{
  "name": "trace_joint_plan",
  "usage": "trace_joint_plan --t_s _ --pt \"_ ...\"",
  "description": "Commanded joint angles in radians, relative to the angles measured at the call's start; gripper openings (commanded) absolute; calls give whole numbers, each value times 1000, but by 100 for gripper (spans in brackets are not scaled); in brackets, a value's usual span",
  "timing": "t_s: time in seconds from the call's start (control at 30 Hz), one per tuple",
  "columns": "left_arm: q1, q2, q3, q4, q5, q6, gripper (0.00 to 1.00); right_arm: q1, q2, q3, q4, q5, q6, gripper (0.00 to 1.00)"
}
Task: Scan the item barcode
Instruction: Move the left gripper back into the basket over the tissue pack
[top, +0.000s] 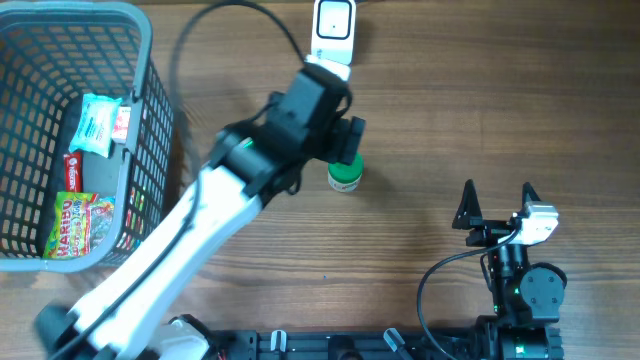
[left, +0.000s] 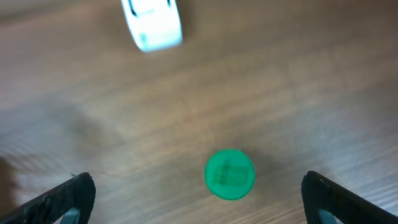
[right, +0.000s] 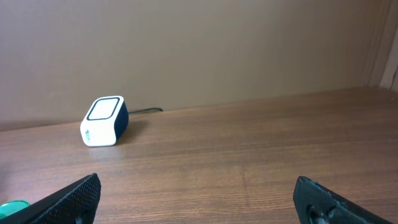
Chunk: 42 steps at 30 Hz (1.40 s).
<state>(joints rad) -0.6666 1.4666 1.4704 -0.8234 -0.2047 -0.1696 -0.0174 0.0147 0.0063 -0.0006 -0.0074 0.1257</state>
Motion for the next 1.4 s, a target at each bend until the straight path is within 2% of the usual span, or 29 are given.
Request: trace_joint_plan --t_s 0.0,0.07,0.13,0.2,0.3,0.37,0.47,0.57,0.67,0.8,0.97,1.03,1.17,1.37 --pt "6 -182 23 -2 -200 9 100 5 -5 -1 3 -16 -14 100" --pt "43 -282 23 11 -371 9 100 5 -5 -1 3 -16 -14 100" --pt "107 -342 23 33 -452 10 100 5 -5 -1 3 -16 -14 100" --pt "248 -403 23 58 -466 2 100 5 -5 -1 3 -16 -14 100" --pt "475 -439 22 60 -466 -103 100 5 -5 -1 3 -16 -14 100" --pt "650 -438 22 32 -410 -186 100 5 -5 -1 4 -16 -14 100" --pt "872 -375 22 -24 -170 -261 100 5 -5 -1 3 -16 -14 100" --pt "1022 -241 22 -77 21 -346 100 5 -5 -1 3 -16 -14 100" --pt "1058 -80 22 -136 27 -468 100 5 -5 -1 4 -16 -14 100" --pt "1045 129 22 -134 93 -471 100 5 -5 -1 3 -16 -14 100" --pt "1044 337 22 -43 134 -473 100 5 -5 -1 3 -16 -14 100" --pt "1043 382 22 -1 138 -483 100 5 -5 -1 4 -16 -14 100" --pt "1043 471 22 68 160 -583 100 5 -5 -1 3 -16 -14 100" --pt "1035 540 22 126 212 -632 100 5 -5 -1 3 -16 -14 100"
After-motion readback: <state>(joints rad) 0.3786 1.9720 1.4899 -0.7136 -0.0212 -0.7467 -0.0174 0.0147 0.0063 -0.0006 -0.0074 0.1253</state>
